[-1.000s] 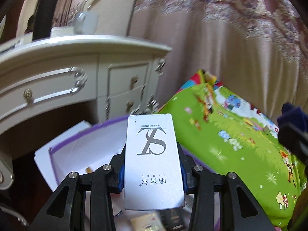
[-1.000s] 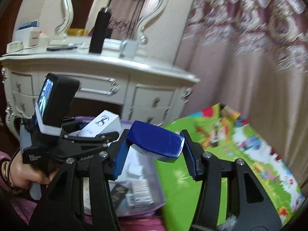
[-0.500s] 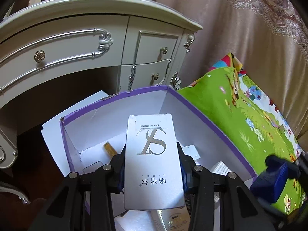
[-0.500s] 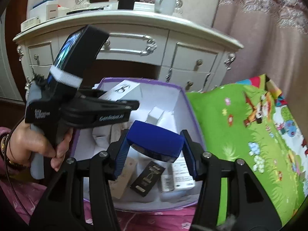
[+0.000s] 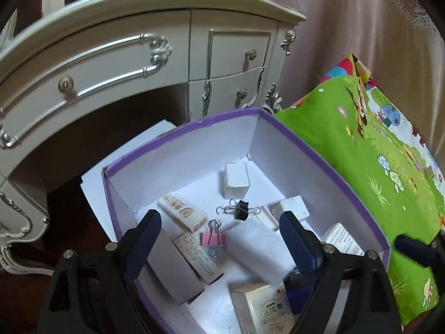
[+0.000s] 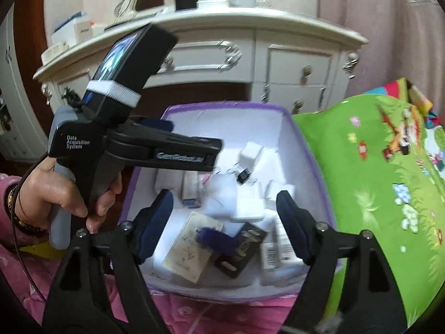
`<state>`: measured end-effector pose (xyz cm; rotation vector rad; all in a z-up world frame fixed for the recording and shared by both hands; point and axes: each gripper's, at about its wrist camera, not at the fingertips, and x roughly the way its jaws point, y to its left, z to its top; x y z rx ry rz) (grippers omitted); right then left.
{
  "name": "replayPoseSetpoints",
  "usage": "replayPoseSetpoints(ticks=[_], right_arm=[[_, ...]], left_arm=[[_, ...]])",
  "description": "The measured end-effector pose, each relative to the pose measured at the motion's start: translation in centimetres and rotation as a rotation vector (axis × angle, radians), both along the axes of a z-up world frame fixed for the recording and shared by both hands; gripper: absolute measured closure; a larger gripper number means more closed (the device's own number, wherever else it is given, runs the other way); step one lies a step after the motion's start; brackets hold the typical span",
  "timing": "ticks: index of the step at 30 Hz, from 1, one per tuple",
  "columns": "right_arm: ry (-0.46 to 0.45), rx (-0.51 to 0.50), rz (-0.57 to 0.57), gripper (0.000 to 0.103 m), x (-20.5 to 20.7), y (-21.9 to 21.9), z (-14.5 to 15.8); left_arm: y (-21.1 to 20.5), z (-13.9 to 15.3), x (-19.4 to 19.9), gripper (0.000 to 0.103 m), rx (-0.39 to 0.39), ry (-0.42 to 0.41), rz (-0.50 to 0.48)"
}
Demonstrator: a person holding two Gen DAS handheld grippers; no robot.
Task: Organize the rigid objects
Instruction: 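Open the left gripper over the storage box while the right gripper releases the blue block, then grasp the small white cube box on the mat with the right gripper, then grasp the white-and-blue toothpaste box with the left gripper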
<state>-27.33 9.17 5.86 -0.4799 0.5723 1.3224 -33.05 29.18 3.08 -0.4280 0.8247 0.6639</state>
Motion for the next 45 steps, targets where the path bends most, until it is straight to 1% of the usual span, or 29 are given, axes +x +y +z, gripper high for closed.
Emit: replayPoseSetpoints(ticks=[3, 5, 7, 8, 11, 12, 13, 14, 15, 16, 17, 18, 20, 22, 23, 24, 26, 27, 31, 33, 36, 38, 39, 40, 41, 42, 43, 44, 45], right_arm=[[-0.020, 0.042, -0.085, 0.021, 1.9, -2.4, 1.0], [-0.037, 0.070, -0.183, 0.018, 4.1, -5.3, 1.7], [-0.057, 0.077, -0.281, 0.013, 6.4, -8.0, 1.9], [-0.067, 0.068, -0.329, 0.011, 7.6, -9.2, 1.9], [-0.109, -0.004, -0.546, 0.011, 13.1, -14.4, 0.8], [-0.098, -0.029, -0.624, 0.011, 15.3, -16.4, 0.3], [-0.079, -0.049, -0.688, 0.011, 17.1, -18.1, -0.2], [-0.046, -0.076, -0.777, 0.011, 19.6, -20.4, -0.9], [-0.016, -0.089, -0.844, 0.011, 21.6, -22.3, -1.4], [0.011, -0.090, -0.903, 0.011, 23.3, -24.1, -1.9], [0.039, -0.088, -0.961, 0.011, 24.7, -25.8, -2.2], [0.089, -0.073, -1.039, 0.011, 26.7, -28.1, -2.7], [0.149, -0.043, -1.112, 0.011, 28.9, -30.9, -3.1], [0.199, -0.029, -1.168, 0.011, 31.8, -33.5, -3.9], [0.213, -0.027, -1.176, 0.011, 33.0, -34.3, -4.2], [0.232, -0.025, -1.182, 0.011, 34.9, -35.1, -4.7], [0.246, -0.051, -1.194, 0.010, 38.2, -35.5, -5.3], [0.253, -0.067, -1.197, 0.008, 39.8, -35.4, -5.4], [0.219, -0.102, -1.159, 0.008, 47.2, -34.1, -5.6], [0.215, -0.138, -1.162, 0.008, 50.4, -33.2, -6.0], [0.192, -0.168, -1.128, 0.008, 55.0, -31.6, -5.9], [0.197, -0.167, -1.130, 0.008, 56.8, -31.4, -5.9], [0.199, -0.168, -1.129, 0.010, 57.3, -31.4, -5.8], [0.185, -0.165, -1.121, 0.018, 57.1, -31.5, -5.7], [0.172, -0.145, -1.110, 0.059, 56.6, -31.6, -5.4], [0.176, -0.130, -1.107, 0.059, 55.8, -31.9, -5.0], [0.206, -0.122, -1.086, 0.059, 54.5, -32.2, -4.8], [0.215, -0.106, -1.055, 0.059, 53.2, -32.3, -4.6], [0.199, -0.115, -1.034, 0.059, 51.0, -32.5, -4.4]], left_arm=[[-1.0, 0.5, 1.6, 0.015, 0.014, 0.014, -0.036], [-2.1, 0.7, 3.4, 0.015, 0.021, 0.020, -0.076], [-3.5, 1.2, 6.1, 0.015, -0.009, -0.005, -0.141], [-4.3, 1.4, 7.3, 0.015, -0.023, -0.026, -0.177], [-8.1, 1.9, 12.7, 0.013, -0.049, -0.091, -0.325], [-9.8, 1.9, 15.2, 0.011, -0.055, -0.111, -0.386], [-11.1, 1.8, 16.7, 0.010, -0.058, -0.117, -0.423], [-12.9, 1.6, 19.3, 0.010, -0.063, -0.124, -0.483], [-14.8, 1.3, 22.0, 0.010, -0.062, -0.127, -0.545], [-16.0, 0.9, 23.7, 0.010, -0.055, -0.124, -0.582], [-17.9, 0.3, 26.7, 0.010, -0.033, -0.103, -0.632], [-18.8, -0.1, 28.2, 0.010, -0.015, -0.085, -0.649], [-21.0, -1.4, 33.0, 0.010, 0.031, -0.034, -0.693], [-22.1, -2.6, 36.9, 0.010, 0.093, 0.017, -0.717], [-22.2, -3.1, 38.3, 0.010, 0.104, 0.045, -0.719], [-21.9, -3.4, 39.6, 0.006, 0.079, 0.068, -0.723], [-21.0, -3.4, 41.3, 0.003, 0.047, 0.053, -0.719], [-20.7, -3.7, 41.8, 0.000, 0.062, 0.077, -0.704], [-20.6, -4.0, 41.7, 0.000, 0.070, 0.076, -0.696], [-20.5, -3.9, 41.6, 0.000, 0.067, 0.075, -0.695], [-20.5, -3.9, 41.6, 0.000, 0.068, 0.075, -0.691], [-20.5, -4.0, 41.8, 0.000, 0.068, 0.075, -0.692], [-20.5, -3.9, 41.7, 0.000, 0.069, 0.075, -0.691], [-20.5, -3.9, 41.6, 0.000, 0.069, 0.075, -0.691], [-20.5, -3.9, 41.7, 0.000, 0.069, 0.075, -0.691], [-20.6, -3.9, 41.6, 0.000, 0.069, 0.075, -0.691], [-20.5, -3.9, 41.7, 0.000, 0.070, 0.075, -0.690], [-20.5, -4.0, 41.6, 0.000, 0.069, 0.075, -0.690], [-20.6, -4.0, 41.7, 0.000, 0.070, 0.076, -0.690]])
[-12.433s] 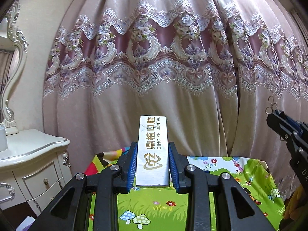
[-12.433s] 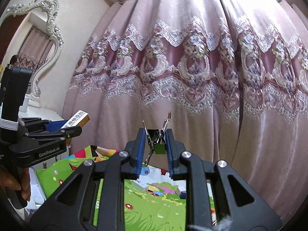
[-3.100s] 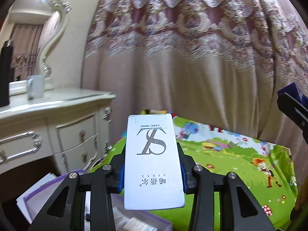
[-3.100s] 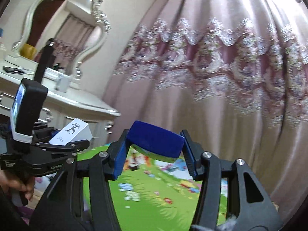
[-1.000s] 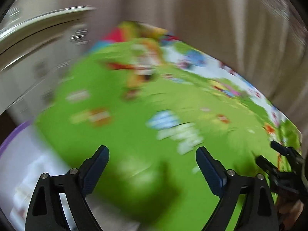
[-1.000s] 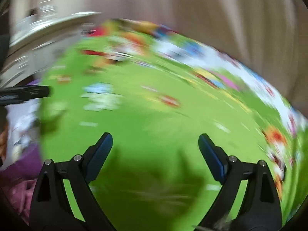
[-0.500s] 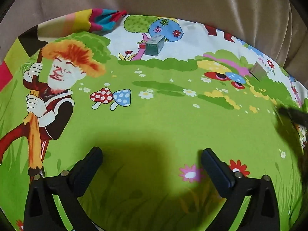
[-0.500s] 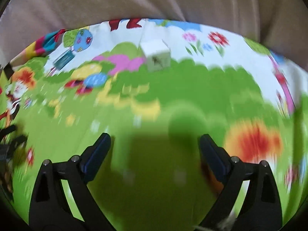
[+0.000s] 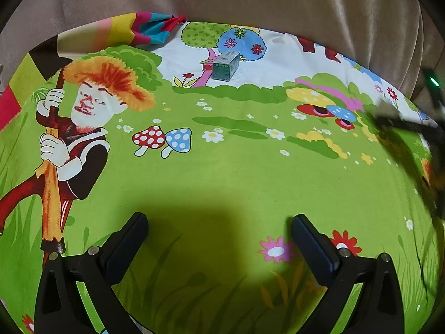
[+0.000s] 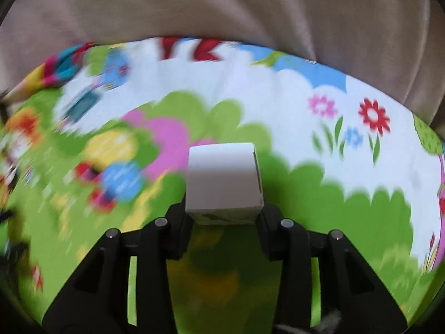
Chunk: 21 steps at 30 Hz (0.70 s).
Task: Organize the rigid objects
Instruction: 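Grasp the white-and-blue toothpaste box with the left gripper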
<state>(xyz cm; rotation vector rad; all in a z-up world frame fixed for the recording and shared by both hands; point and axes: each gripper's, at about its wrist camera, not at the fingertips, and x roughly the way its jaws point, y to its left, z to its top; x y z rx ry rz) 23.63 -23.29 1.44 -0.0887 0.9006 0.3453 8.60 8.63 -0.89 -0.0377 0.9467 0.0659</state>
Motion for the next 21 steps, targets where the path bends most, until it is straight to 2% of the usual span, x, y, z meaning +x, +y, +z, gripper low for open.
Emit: replayPoseSetpoints(ticks=[2, 5, 8, 13, 15, 17, 18, 19, 21], right_arm=[[0.005, -0.027, 0.016, 0.059, -2.8, -0.1, -0.1], [0.017, 0.010, 0.023, 0.059, -7.6, -0.8, 0.2], [-0.025, 0.005, 0.009, 0.058, -10.8, -1.2, -0.2], [-0.032, -0.030, -0.005, 0.057, -11.3, -1.0, -0.1], [-0.031, -0.031, -0.006, 0.057, -10.7, -0.4, -0.3], [-0.029, -0.027, -0.007, 0.057, -10.5, -0.5, -0.4], [-0.028, -0.024, -0.008, 0.057, -10.3, -0.3, -0.5], [-0.028, -0.023, -0.008, 0.057, -10.3, -0.2, -0.5], [-0.027, -0.021, -0.008, 0.057, -10.3, -0.3, -0.5]], left_arm=[[0.0, 0.0, 0.0, 0.000, 0.001, 0.001, 0.002], [-0.2, 0.0, 1.6, 0.000, 0.003, 0.011, -0.020], [-0.3, 0.0, 6.3, 0.000, 0.006, 0.031, -0.060], [0.1, -0.2, 17.0, 0.000, 0.023, 0.028, -0.050], [0.4, -0.3, 21.3, 0.000, 0.010, 0.054, -0.055], [0.5, 0.0, 23.5, 0.012, 0.001, 0.050, -0.048], [0.2, 0.3, 23.6, 0.032, 0.003, 0.035, -0.052], [-0.3, 0.7, 23.1, 0.074, -0.001, 0.022, -0.075], [-1.4, 1.1, 21.0, 0.074, -0.052, 0.023, -0.130]])
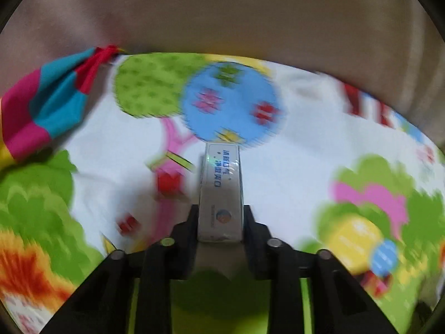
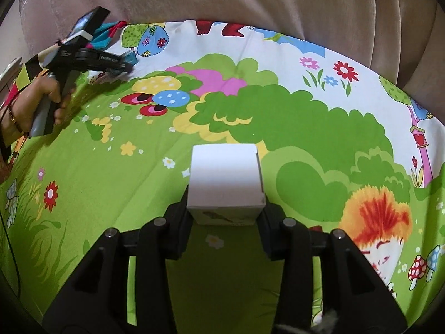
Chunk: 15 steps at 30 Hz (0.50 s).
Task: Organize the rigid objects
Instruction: 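Grasp the white-and-blue toothpaste box with the left gripper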
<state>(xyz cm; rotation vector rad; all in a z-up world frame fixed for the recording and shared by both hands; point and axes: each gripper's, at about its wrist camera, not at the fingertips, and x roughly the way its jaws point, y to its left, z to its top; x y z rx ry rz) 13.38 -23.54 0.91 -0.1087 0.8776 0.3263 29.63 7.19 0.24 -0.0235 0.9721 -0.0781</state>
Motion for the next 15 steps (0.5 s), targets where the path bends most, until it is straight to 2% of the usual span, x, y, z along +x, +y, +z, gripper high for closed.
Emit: replayPoseSetpoints(ticks=[1, 5, 8, 10, 12, 14, 15], right_arm=[[0.001, 0.003, -0.001, 0.057, 0.0, 0.0, 0.0], [0.003, 0.012, -0.002, 0.057, 0.0, -0.1, -0.1], [0.003, 0.014, -0.004, 0.057, 0.0, -0.1, -0.1], [0.002, 0.009, -0.004, 0.057, 0.0, 0.0, -0.1], [0.000, 0.004, -0.004, 0.057, 0.0, 0.0, -0.1], [0.000, 0.004, -0.004, 0.057, 0.0, 0.0, -0.1], [0.000, 0.004, -0.004, 0.057, 0.0, 0.0, -0.1]], left_arm=[[-0.6, 0.0, -1.4, 0.074, -0.020, -0.001, -0.025], [-4.6, 0.3, -11.8, 0.074, 0.024, -0.012, -0.131], [-6.7, 0.5, -19.1, 0.073, 0.034, -0.021, -0.119], [-8.1, 0.5, -22.3, 0.073, 0.063, -0.054, -0.108], [-8.5, 0.5, -23.1, 0.070, 0.053, -0.073, -0.090], [-8.3, 0.4, -22.3, 0.056, 0.054, -0.073, -0.072], [-8.3, 0.3, -21.9, 0.041, 0.069, -0.077, -0.063]])
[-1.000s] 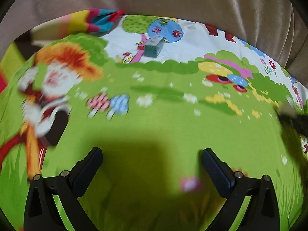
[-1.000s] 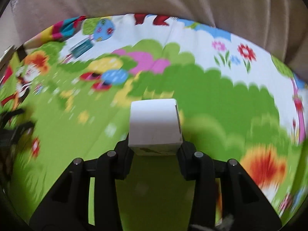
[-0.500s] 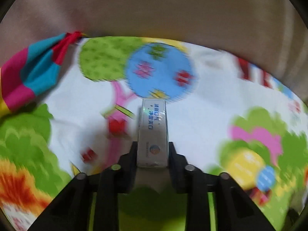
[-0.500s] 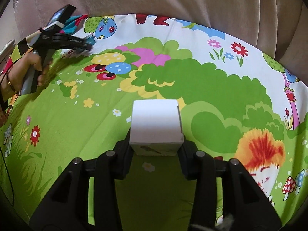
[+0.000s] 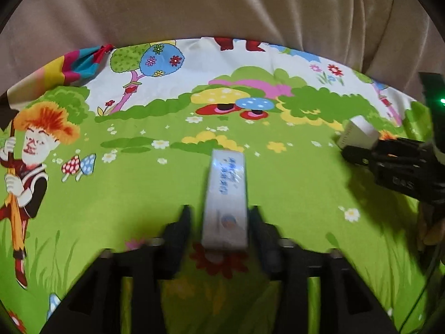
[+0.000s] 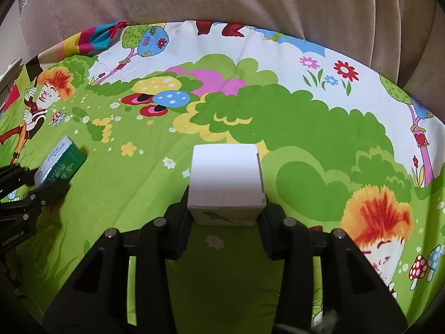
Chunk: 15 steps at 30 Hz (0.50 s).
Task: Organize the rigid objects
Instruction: 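Grasp the white-and-blue toothpaste box with the left gripper, then carry the toothpaste box with the left gripper while the right carries the white cube to the storage box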
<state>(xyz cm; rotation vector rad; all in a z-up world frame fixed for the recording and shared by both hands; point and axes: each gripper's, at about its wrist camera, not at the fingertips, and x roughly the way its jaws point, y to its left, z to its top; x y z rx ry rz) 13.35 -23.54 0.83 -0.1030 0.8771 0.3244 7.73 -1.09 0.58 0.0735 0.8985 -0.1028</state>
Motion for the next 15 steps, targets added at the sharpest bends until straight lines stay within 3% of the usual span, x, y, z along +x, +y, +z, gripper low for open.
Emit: replayPoseSetpoints(ticks=[1, 2, 6, 10, 12, 15], right_arm=[[0.000, 0.000, 0.000, 0.057, 0.0, 0.0, 0.0], [0.000, 0.000, 0.000, 0.057, 0.0, 0.0, 0.0], [0.000, 0.002, -0.001, 0.057, 0.0, 0.0, 0.0], [-0.003, -0.003, -0.002, 0.057, -0.1, 0.1, 0.0], [-0.005, -0.005, -0.001, 0.058, 0.0, 0.1, 0.0], [-0.006, -0.003, -0.002, 0.058, 0.0, 0.0, 0.0]], left_arm=[[0.3, -0.3, 0.8, 0.031, 0.002, 0.001, 0.011], [0.7, -0.2, 1.2, 0.031, -0.026, 0.012, 0.030], [1.0, -0.5, 1.8, 0.033, -0.018, 0.009, 0.039], [1.1, -0.2, 1.4, 0.066, -0.023, -0.009, 0.044], [1.3, -0.1, 1.3, 0.074, -0.031, -0.012, 0.052], [1.5, -0.1, 1.3, 0.074, -0.040, -0.013, 0.055]])
